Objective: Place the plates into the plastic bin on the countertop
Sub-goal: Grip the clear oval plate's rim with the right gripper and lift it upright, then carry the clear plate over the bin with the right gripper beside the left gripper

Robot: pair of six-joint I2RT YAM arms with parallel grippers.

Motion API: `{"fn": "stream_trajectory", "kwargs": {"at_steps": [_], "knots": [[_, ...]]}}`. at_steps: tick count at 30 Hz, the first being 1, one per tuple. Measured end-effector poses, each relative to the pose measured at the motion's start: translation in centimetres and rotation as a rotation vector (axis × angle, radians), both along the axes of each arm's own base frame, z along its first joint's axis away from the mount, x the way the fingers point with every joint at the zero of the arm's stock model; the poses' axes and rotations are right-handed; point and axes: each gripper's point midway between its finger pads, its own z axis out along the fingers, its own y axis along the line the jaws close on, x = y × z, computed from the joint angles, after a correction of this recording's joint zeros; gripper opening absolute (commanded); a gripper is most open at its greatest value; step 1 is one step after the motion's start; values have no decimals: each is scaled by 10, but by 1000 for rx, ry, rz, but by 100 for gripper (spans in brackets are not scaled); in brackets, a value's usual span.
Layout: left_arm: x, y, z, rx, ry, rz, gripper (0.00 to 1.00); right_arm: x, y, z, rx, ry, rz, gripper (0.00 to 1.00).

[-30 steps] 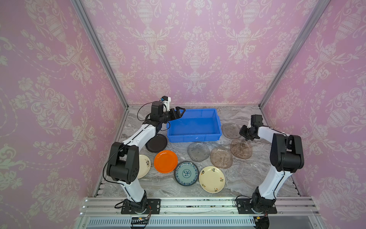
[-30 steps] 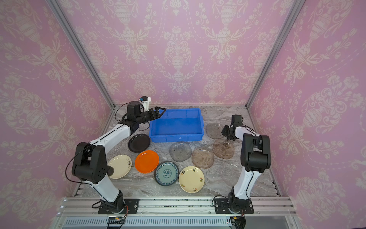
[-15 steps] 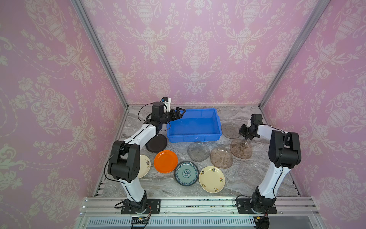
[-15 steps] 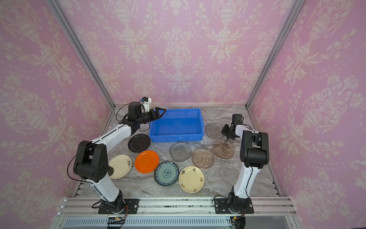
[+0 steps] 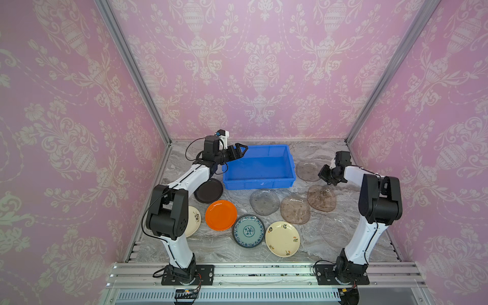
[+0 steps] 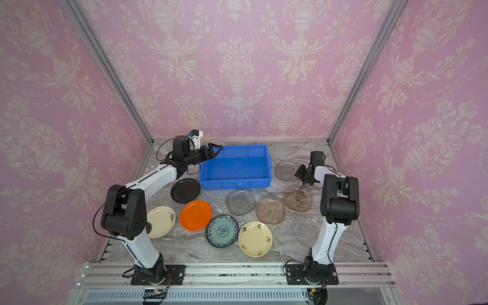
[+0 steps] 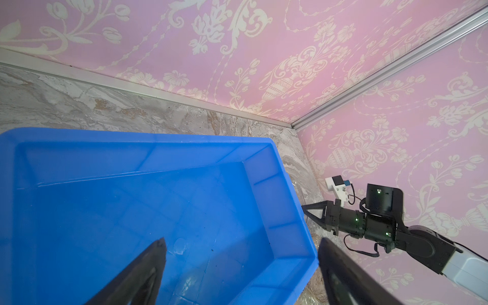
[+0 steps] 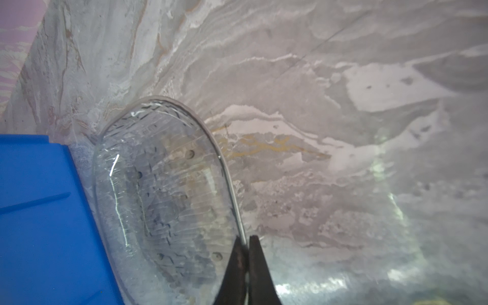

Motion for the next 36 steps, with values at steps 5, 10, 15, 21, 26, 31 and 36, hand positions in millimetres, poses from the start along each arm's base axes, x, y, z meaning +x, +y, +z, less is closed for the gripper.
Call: {"fn": "stream_trajectory", "kwargs": {"at_steps": [5, 10, 15, 21, 26, 31, 36], "knots": [[-5, -17, 8, 7, -13, -39, 93, 0, -8, 75, -128, -142, -58, 0], [-12, -34, 12, -7, -21, -79, 90, 7, 47, 177, -174, -363, 30, 0], [-13, -43, 25, -69, -52, -101, 86, 13, 107, 216, -128, -452, 159, 0], [-16, -49, 27, -128, -47, -107, 82, 16, 185, 186, -51, -391, 327, 0], [-19, -52, 23, -142, -29, -108, 73, 15, 232, 146, 4, -303, 421, 0], [-21, -50, 13, -139, 2, -98, 66, 13, 250, 138, 36, -282, 448, 0], [-22, -48, -5, -124, 46, -84, 61, 16, 259, 154, 67, -318, 459, 0]]}}
